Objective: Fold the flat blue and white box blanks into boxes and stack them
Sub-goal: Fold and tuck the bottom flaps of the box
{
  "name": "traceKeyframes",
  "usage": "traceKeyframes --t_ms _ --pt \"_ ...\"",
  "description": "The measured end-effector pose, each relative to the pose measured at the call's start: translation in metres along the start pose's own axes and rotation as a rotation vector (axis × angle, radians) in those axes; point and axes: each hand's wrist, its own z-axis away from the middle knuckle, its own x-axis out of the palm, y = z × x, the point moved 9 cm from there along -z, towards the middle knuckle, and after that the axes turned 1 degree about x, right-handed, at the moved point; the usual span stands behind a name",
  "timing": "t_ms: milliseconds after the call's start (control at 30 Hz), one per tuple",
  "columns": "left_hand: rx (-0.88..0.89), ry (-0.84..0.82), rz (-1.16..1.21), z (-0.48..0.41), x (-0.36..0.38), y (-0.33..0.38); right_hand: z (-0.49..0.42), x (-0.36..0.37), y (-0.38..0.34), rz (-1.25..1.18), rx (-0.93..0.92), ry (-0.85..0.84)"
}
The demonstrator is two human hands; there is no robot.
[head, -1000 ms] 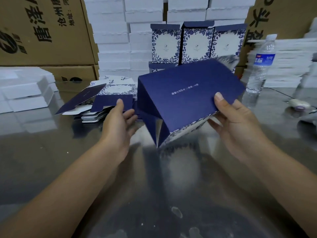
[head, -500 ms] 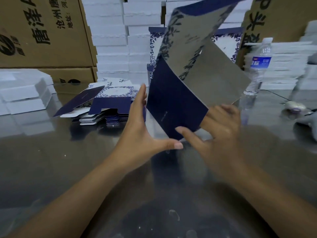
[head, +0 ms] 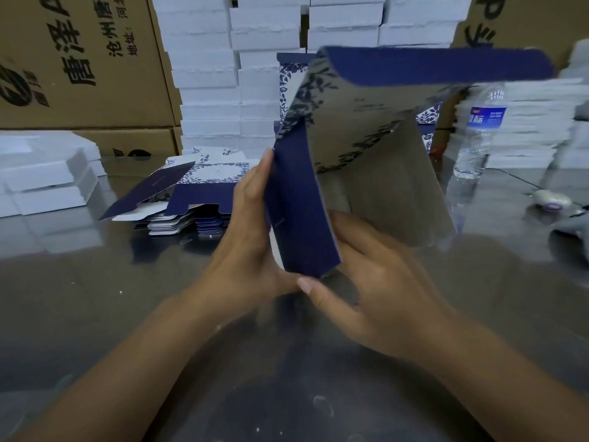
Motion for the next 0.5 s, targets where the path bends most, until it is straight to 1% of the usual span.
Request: traceKeyframes --t_ms 100,200,233,300,367,433,500 --pt "-0.011 -0.007 -0.08 -0.003 -0.004 -0.009 0.001 0.007 0.002 -0.074 0.036 -0.156" --pt "0.022 0.006 -0.142 -0.003 -0.007 -0.011 0.001 0.013 0.012 -0.26 0.169 -0.242" --pt "0.035 0.006 -0.153 -0.003 -0.006 -0.011 0.0 0.013 0.015 -0.338 0.207 -0.227" --pt "0.038 -0.003 -0.144 -0.003 -0.004 -0.014 -0.001 0.007 0.023 -0.454 0.294 -0.133" --pt "0.044 -0.019 -0.12 -0.002 -0.002 -0.014 0.001 0.004 0.038 -0.532 0.426 -0.05" --pt "0.067 -0.025 -0.112 -0.001 -0.001 -0.012 0.004 0.008 0.052 -0.561 0.559 -0.039" --pt "0.091 -0.013 -0.113 -0.001 -0.001 -0.007 0.004 0.014 0.062 -0.487 0.634 -0.084"
